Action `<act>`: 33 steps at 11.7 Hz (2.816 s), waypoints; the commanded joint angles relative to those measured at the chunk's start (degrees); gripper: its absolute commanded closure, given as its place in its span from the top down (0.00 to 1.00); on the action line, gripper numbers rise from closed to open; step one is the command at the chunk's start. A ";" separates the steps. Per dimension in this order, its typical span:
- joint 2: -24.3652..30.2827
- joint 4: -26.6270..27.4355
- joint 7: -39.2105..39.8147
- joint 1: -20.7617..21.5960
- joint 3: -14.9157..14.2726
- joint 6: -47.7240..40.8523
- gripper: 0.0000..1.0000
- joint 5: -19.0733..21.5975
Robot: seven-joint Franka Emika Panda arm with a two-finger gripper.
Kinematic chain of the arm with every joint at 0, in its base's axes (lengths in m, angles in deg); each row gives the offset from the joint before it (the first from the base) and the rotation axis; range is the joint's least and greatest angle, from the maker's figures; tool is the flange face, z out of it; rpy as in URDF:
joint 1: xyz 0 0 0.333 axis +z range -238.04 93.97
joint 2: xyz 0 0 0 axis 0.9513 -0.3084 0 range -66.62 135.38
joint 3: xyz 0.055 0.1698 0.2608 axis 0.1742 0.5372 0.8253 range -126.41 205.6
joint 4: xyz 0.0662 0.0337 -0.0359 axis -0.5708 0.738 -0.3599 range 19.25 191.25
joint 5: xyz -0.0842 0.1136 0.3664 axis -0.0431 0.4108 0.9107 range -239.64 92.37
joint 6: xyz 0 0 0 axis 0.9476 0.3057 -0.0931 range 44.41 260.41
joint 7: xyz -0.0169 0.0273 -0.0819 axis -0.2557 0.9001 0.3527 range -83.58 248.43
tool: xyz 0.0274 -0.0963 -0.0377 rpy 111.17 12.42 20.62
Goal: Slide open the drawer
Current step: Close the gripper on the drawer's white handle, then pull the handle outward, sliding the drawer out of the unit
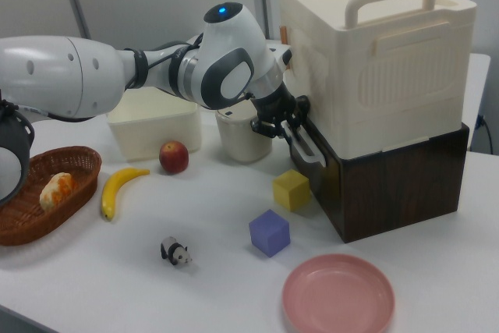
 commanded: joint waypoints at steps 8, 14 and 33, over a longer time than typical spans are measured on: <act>-0.05 -0.22 0.72 -0.13 0.86 1.04 0.08 -0.56; 1.62 1.97 0.72 -0.21 2.79 0.86 0.07 -0.73; 5.49 5.84 1.69 -2.68 6.40 0.25 0.02 -0.82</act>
